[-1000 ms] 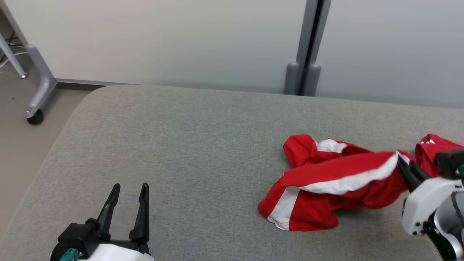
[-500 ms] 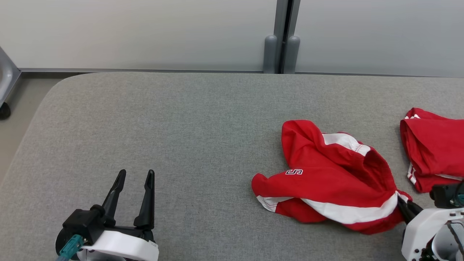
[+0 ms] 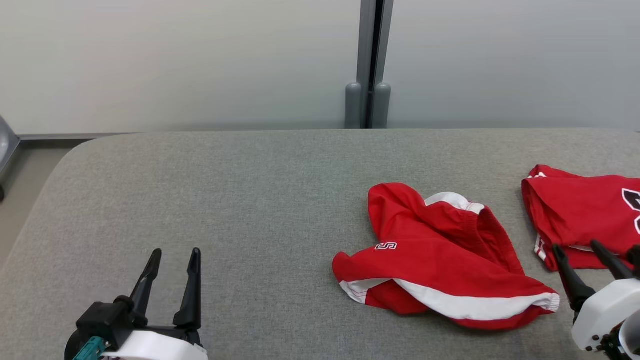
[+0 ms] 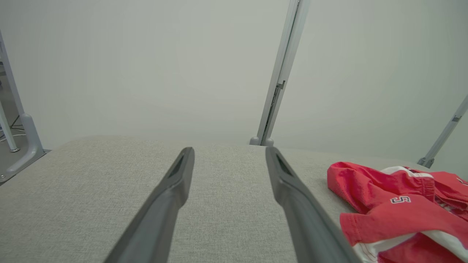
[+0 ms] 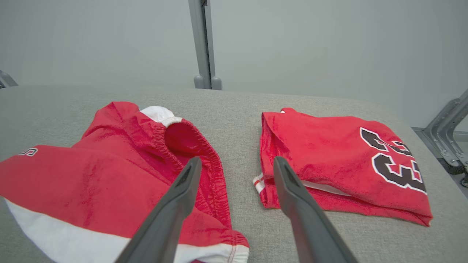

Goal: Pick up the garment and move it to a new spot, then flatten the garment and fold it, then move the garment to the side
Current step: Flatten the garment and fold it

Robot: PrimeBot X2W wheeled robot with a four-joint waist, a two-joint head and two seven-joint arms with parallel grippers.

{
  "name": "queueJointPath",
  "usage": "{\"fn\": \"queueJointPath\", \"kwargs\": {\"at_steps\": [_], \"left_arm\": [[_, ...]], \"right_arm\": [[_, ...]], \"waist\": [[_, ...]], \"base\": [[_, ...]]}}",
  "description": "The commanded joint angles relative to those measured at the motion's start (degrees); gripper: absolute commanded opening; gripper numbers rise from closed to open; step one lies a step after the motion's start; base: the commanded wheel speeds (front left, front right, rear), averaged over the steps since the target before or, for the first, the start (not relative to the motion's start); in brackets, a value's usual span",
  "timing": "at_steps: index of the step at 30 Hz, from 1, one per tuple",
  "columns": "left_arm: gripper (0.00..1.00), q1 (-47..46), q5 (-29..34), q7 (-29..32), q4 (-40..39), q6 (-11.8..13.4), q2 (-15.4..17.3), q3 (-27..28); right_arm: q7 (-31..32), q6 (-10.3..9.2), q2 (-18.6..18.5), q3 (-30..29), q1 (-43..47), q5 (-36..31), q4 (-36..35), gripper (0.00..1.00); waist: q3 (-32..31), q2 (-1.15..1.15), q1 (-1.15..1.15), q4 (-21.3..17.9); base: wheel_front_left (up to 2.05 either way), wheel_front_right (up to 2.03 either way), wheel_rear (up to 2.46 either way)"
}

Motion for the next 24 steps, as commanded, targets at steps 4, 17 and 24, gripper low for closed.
{"fn": "queueJointPath", "kwargs": {"at_steps": [4,17,24], "left_arm": [[1.00,1.2,-0.2,0.0,-1.0,0.7,1.1,0.9],[1.00,1.5,-0.1,0.3,-2.3,1.2,1.0,-0.2],[1.00,0.7,-1.7,4.1,-2.2,-0.7,0.2,-2.8]], "right_arm": [[-0.1,0.01,1.6,-1.0,2.2,-1.1,-7.2,1.00],[-11.0,0.01,7.5,0.3,3.8,-3.3,-10.4,1.00],[-13.1,0.01,7.4,0.1,2.5,-3.5,-9.0,1.00]], "waist": [[-0.8,0.00,0.00,-0.9],[-1.5,0.00,0.00,-0.6],[-0.9,0.00,0.00,-0.8]], "base": [[0.00,0.00,0.00],[0.00,0.00,0.00],[0.00,0.00,0.00]]}}
